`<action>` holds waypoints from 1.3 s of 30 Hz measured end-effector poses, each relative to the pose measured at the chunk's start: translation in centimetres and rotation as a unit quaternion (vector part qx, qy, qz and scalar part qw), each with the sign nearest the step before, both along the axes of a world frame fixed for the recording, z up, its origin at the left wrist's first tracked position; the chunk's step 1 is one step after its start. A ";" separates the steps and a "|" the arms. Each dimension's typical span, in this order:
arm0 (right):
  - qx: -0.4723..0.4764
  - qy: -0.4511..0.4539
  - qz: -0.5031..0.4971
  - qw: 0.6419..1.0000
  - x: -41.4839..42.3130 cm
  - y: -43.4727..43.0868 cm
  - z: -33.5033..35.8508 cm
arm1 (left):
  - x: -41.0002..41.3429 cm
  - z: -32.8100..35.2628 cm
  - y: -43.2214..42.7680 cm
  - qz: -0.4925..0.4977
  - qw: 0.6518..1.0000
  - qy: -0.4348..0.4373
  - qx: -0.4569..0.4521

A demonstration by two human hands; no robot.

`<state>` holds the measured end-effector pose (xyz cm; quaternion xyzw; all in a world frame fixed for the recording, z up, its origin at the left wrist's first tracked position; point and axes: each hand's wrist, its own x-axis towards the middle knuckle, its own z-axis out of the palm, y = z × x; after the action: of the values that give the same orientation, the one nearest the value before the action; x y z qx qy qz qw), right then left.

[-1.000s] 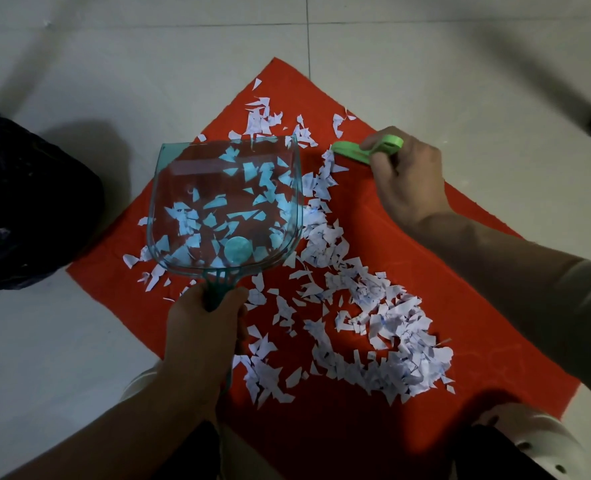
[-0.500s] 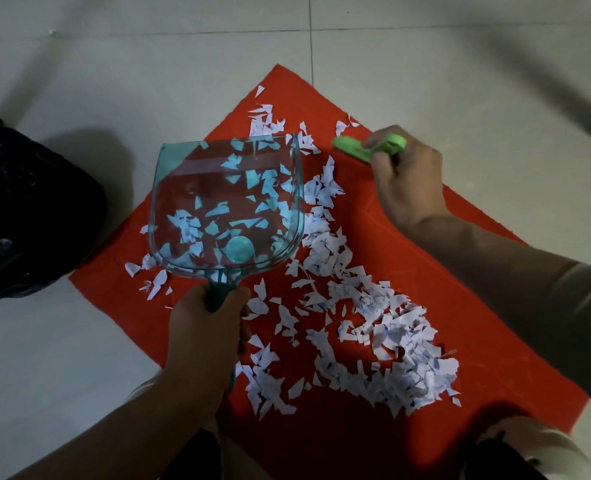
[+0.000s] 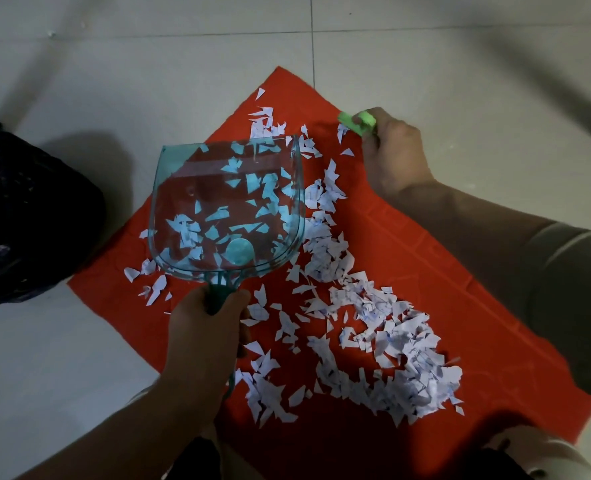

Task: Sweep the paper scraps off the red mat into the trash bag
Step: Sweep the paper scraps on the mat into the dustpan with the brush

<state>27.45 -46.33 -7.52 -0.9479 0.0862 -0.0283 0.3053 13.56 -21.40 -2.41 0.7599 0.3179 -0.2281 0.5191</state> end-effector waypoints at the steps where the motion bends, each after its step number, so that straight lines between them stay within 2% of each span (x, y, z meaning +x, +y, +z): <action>1: 0.008 0.008 0.019 1.000 -0.2 0.2 0.2 | 0.1 0.0 0.0 0.000 1.000 -0.001 0.001; 7: 0.064 -0.075 -0.011 0.995 -1.7 0.4 1.0 | 0.6 0.1 0.0 0.015 1.000 -0.002 -0.005; 13: 0.019 -0.057 -0.039 0.997 -0.9 -0.3 -0.1 | 0.4 0.3 0.0 0.014 1.000 -0.002 -0.003; 17: 0.034 -0.009 0.009 0.999 -0.8 0.5 -0.2 | 0.4 0.2 0.1 0.018 1.000 0.003 -0.007; 21: 0.094 -0.059 -0.016 0.994 -1.7 0.9 0.5 | 0.5 0.2 0.2 0.022 1.000 0.005 -0.009; 25: 0.090 -0.069 -0.051 0.992 -1.1 0.6 0.6 | 0.4 0.3 0.2 0.025 1.000 0.005 -0.011; 31: 0.086 0.012 -0.001 0.996 -1.2 1.2 0.2 | 0.3 0.4 0.3 0.020 1.000 0.007 -0.007; 37: 0.146 -0.043 -0.020 0.988 -2.4 1.8 1.0 | 0.4 0.5 0.3 0.025 1.000 0.006 -0.005; 39: 0.125 -0.045 -0.034 0.990 -2.1 1.6 1.0 | 0.3 0.6 0.3 0.027 1.000 0.006 -0.003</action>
<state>25.37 -44.70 -6.48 -0.8964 0.1072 -0.0706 0.4242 13.89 -21.08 -1.85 0.7483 0.3403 -0.2194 0.5255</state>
